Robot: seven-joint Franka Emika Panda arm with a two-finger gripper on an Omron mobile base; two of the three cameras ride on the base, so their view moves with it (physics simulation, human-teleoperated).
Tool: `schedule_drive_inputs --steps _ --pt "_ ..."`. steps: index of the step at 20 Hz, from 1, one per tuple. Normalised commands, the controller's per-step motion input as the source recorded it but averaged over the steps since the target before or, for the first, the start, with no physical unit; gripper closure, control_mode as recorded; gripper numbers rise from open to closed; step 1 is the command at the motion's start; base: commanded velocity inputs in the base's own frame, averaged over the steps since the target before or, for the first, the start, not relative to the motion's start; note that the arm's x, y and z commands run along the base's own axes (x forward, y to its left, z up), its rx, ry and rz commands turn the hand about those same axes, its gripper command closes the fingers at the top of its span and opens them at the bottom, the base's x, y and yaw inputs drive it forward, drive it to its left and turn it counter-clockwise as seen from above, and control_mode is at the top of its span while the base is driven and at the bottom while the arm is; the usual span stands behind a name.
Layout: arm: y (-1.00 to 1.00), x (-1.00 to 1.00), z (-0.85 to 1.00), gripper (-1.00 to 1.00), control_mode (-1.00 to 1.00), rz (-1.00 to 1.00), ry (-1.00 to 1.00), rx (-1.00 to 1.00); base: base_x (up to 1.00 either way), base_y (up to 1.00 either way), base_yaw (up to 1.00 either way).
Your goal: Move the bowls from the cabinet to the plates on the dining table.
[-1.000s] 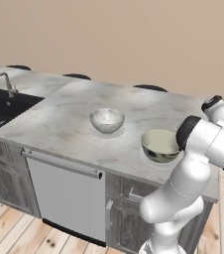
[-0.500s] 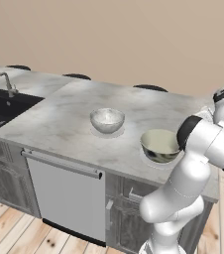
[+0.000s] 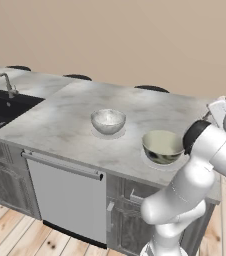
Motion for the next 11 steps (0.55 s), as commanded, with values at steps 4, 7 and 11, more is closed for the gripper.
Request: schedule_drive_inputs --steps 4,7,11 --pt "-0.08 -0.54 0.62 -1.00 -1.00 0.00 -0.01 0.05 0.00 0.00 0.00" --pt "-0.01 -0.57 0.60 -1.00 -1.00 0.01 0.00 0.06 0.00 0.00 0.00" --pt "0.10 -0.54 0.47 -1.00 -1.00 0.00 -0.04 -0.01 0.00 0.00 0.00"
